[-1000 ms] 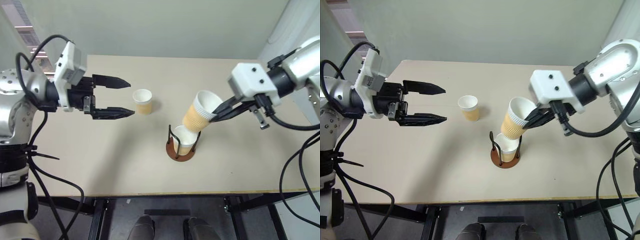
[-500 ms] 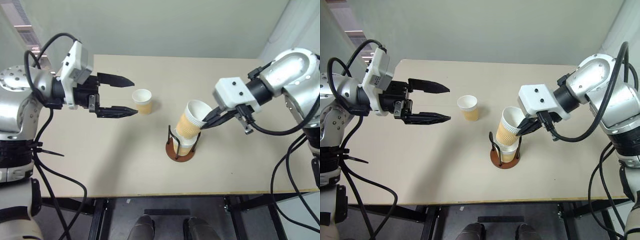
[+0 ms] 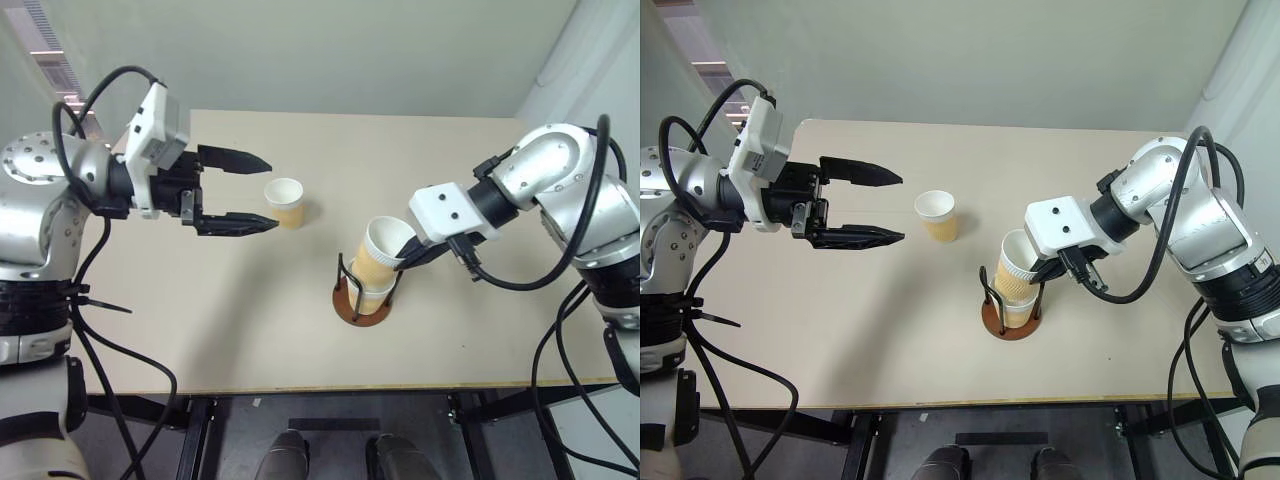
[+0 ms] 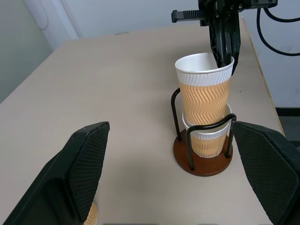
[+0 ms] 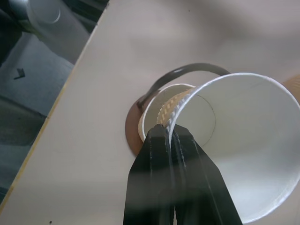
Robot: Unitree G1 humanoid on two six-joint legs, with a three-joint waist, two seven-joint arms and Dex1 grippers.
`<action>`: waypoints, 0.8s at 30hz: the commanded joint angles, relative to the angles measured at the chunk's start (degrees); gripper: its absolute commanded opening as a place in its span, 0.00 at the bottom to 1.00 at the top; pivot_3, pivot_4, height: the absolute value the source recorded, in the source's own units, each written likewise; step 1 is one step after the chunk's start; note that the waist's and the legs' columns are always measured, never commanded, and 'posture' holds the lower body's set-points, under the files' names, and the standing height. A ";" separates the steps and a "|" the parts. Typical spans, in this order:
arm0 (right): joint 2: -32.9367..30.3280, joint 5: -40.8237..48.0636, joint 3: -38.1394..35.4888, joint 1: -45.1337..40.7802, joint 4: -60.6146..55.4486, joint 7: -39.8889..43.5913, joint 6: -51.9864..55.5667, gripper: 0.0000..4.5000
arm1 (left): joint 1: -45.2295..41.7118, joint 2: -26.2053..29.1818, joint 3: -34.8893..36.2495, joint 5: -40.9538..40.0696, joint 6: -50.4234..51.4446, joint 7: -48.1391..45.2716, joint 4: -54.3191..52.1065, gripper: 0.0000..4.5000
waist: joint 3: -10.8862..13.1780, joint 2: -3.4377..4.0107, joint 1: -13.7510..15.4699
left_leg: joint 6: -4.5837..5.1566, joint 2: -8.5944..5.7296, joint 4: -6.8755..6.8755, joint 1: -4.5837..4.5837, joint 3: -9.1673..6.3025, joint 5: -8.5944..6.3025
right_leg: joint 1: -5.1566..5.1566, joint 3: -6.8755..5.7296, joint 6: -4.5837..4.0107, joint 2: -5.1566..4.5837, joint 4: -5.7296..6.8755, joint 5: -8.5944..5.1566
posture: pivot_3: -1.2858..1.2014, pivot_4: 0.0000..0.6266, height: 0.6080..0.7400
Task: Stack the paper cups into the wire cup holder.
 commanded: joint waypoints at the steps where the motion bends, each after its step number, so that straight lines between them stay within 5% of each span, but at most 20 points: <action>1: -0.74 0.42 -1.12 -0.28 -0.89 0.28 -0.30 0.00 | -1.35 0.05 0.24 0.48 -0.98 -0.07 -0.36 1.00 | 0.00 0.00 0.00 | 0.00 0.00 0.00 0.00 0.00 0.00 | 0.00 0.00 0.00 0.00 0.00 0.00 | 0.52 0.24 1.00; 5: -1.15 1.84 -0.89 -0.39 -1.82 0.28 1.37 0.00 | -1.54 -0.19 0.11 0.88 -1.18 -0.10 -0.16 1.00 | 0.00 0.00 0.00 | -0.01 0.00 0.01 0.00 0.00 0.01 | 0.00 0.00 0.00 0.00 0.00 0.00 | 0.52 0.24 1.00; 8: -0.20 1.98 -2.23 -0.24 -2.15 -0.09 3.07 0.12 | -1.45 -0.25 -0.30 1.47 -1.46 -0.05 -0.16 1.00 | 0.00 0.00 -0.01 | -0.01 0.00 0.01 0.00 0.00 0.01 | 0.00 0.00 0.00 0.00 0.00 0.00 | 0.52 0.24 1.00; 16: 2.50 4.25 -9.04 -0.94 0.28 -8.05 11.99 0.69 | -1.59 0.03 -2.10 4.60 -1.42 2.11 -0.43 1.00 | 0.00 0.00 0.01 | -0.03 0.00 0.01 0.00 0.00 0.02 | 0.00 0.00 0.00 0.00 0.00 0.00 | 0.52 0.24 1.00; 24: -0.06 11.72 -20.75 -0.60 2.92 -12.98 24.17 0.69 | -6.08 -1.18 -12.75 25.31 -12.40 12.66 2.46 1.00 | 0.00 0.00 0.11 | -0.04 -0.02 -0.02 0.00 -0.01 0.02 | 0.01 0.03 0.00 -0.04 -0.05 0.00 | 0.52 0.24 1.00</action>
